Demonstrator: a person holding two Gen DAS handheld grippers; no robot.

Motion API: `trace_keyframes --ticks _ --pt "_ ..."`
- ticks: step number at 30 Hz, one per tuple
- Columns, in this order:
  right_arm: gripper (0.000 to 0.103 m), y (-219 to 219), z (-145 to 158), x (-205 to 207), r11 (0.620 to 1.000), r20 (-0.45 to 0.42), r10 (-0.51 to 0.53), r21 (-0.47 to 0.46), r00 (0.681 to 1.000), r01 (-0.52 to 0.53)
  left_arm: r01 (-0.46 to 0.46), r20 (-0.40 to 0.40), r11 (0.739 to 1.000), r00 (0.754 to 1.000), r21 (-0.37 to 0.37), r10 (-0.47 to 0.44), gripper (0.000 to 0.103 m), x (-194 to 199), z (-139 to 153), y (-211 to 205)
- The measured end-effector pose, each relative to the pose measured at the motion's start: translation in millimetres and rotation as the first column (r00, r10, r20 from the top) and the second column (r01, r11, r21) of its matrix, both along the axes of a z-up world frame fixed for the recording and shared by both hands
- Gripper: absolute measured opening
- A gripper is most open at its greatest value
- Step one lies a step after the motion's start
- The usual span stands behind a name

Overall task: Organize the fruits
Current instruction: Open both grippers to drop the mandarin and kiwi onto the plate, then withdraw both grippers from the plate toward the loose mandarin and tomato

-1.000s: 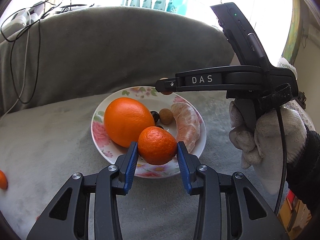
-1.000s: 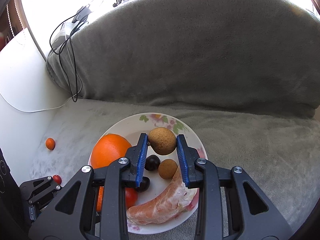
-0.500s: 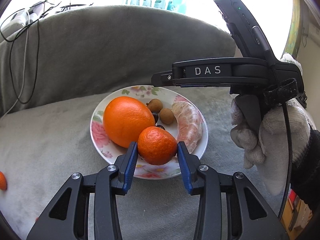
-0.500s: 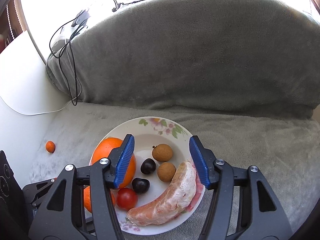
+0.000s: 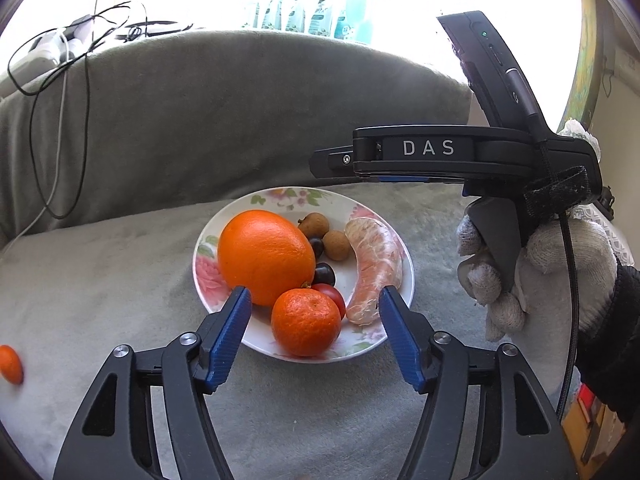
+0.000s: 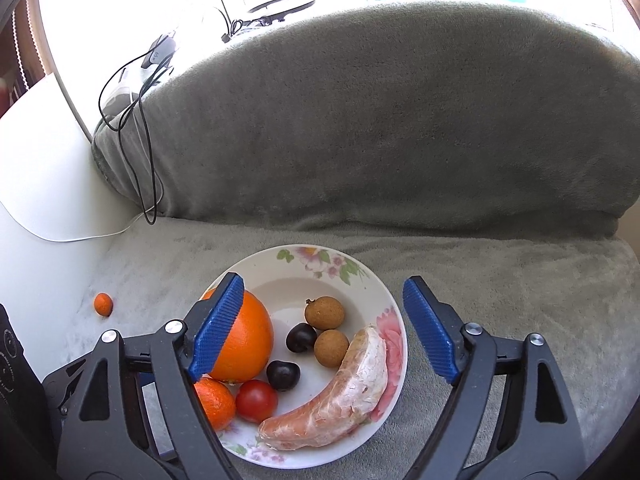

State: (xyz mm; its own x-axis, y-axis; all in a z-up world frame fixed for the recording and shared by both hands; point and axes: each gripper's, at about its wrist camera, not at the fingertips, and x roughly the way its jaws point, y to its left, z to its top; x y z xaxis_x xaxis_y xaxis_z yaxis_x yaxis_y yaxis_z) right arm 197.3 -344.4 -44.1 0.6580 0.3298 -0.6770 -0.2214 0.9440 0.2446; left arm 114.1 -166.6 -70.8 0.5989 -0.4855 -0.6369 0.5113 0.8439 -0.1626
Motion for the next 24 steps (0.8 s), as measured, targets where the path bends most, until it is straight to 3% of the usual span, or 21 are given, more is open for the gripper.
trace_keyframes --ticks 6,10,13,24 --pt "0.086 2 4 -3 1.0 0.008 -0.003 -0.002 1.0 0.004 -0.01 0.007 1.0 1.0 -0.01 0.01 0.071 -5 6 11" --pt "0.095 3 9 -9 1.0 0.028 -0.012 0.0 1.0 0.012 -0.016 0.014 1.0 1.0 -0.013 0.016 0.074 -12 14 18" --pt "0.096 3 14 -12 1.0 0.035 -0.013 -0.001 0.999 0.013 -0.029 0.02 0.999 0.999 -0.017 0.029 0.08 -16 18 25" --pt "0.096 8 26 -28 0.999 0.058 -0.03 0.014 0.998 0.029 -0.068 0.032 0.997 0.997 -0.025 0.069 0.081 -20 29 48"
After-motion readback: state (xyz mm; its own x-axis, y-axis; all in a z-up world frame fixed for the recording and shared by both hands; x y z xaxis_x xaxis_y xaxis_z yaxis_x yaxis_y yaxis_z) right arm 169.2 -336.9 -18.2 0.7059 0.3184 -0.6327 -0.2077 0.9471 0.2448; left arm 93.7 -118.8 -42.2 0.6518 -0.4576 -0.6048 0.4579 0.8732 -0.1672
